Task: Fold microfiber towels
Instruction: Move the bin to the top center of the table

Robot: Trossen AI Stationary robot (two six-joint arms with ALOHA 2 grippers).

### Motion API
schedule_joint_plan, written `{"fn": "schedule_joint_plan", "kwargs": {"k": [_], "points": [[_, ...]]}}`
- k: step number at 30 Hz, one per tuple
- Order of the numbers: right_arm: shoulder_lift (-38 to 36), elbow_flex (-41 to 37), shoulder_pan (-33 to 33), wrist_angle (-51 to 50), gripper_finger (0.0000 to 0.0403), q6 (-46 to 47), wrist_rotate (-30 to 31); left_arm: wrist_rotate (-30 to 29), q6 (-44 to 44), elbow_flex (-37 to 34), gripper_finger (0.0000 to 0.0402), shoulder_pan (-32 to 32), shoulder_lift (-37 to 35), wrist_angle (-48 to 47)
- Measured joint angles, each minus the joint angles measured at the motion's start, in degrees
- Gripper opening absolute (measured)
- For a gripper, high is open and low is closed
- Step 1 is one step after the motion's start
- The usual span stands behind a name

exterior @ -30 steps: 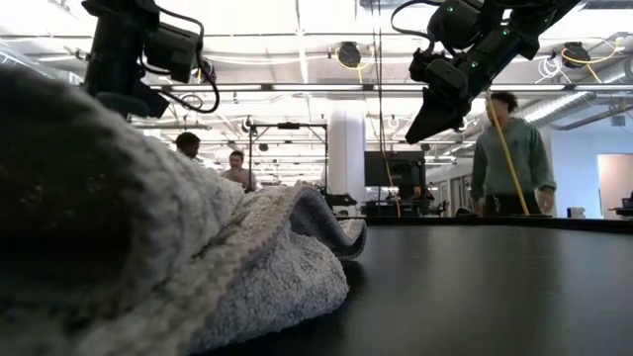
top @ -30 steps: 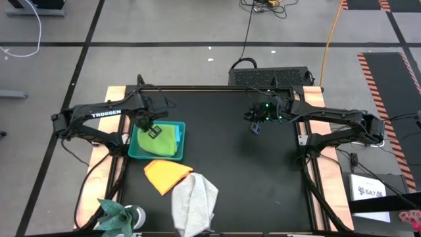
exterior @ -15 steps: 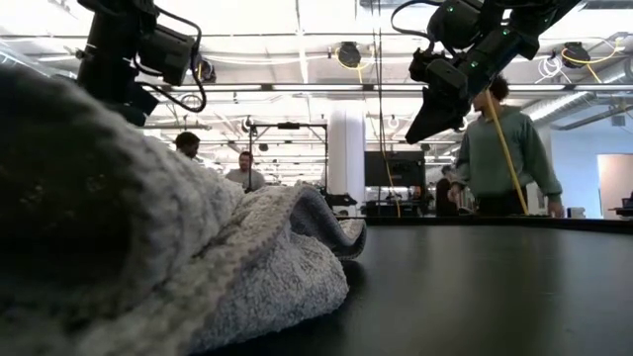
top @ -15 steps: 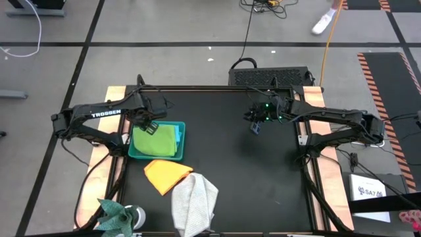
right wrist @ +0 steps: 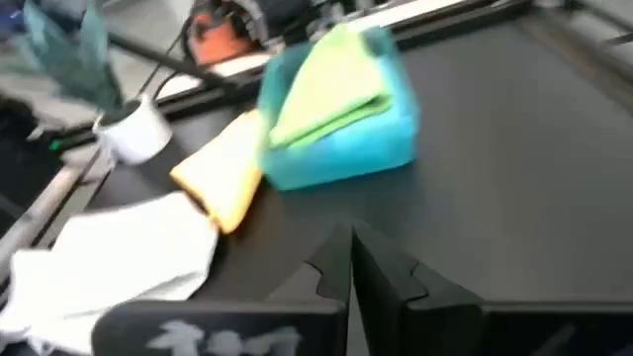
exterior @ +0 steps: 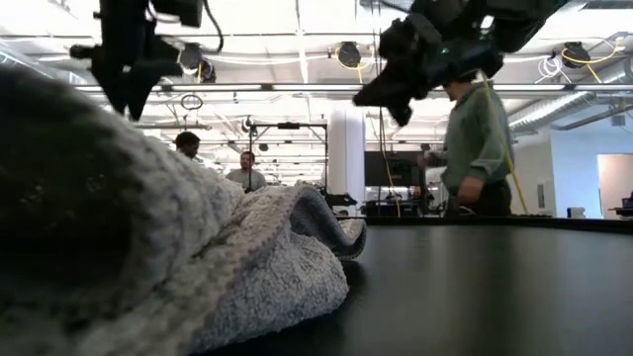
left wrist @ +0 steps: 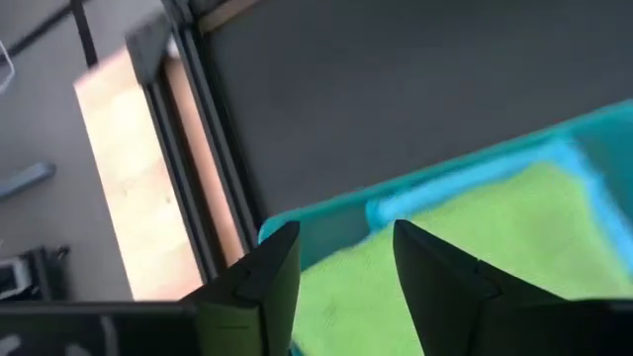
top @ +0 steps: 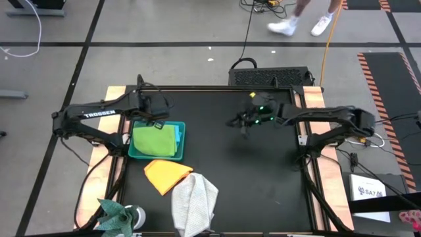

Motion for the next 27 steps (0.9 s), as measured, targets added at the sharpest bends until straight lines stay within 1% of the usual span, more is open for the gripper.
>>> {"fn": "schedule_joint_plan", "kwargs": {"k": [2,4,7,10,15,18,21,25,27], "points": [[4.44,1.20,2.01,1.69,0.0002,-0.54,-1.42,-2.09,-1.24,2.43,0.0161,-1.31,-0.02,-0.63],[9.22,4.68,3.80,1.35,0.0001,-2.87,-1.64,-3.61,-2.18,4.46,0.0156,-2.09,0.00,-2.02],[15.39,13.05,5.07,-0.82,0.0000,-7.02,-4.41,-3.88,-4.17,6.54,0.0146,-2.82,-0.04,-4.99],[20.96,22.63,5.25,-5.76,0.0000,-10.27,-7.35,-3.72,-5.41,7.58,0.0131,-3.84,-0.04,-5.52],[30.60,36.49,5.53,-16.68,0.0000,-17.22,-7.28,-3.66,-5.86,9.34,0.0104,-5.74,0.00,-5.54],[35.95,42.20,5.78,-21.39,0.0000,-20.44,-7.26,-4.51,-6.21,9.81,0.0087,-6.34,0.00,-5.54],[40.39,46.08,5.82,-22.38,0.0000,-21.33,-7.22,-5.21,-6.23,10.15,0.0065,-6.34,0.00,-5.52],[44.08,51.20,5.80,-21.47,0.0000,-21.53,-6.87,-7.01,-6.21,10.15,0.0023,-6.34,0.00,-5.52],[45.45,53.65,6.00,-21.03,0.0000,-21.78,-5.01,-8.14,-6.23,10.15,0.0006,-6.32,0.00,-5.52]]}}
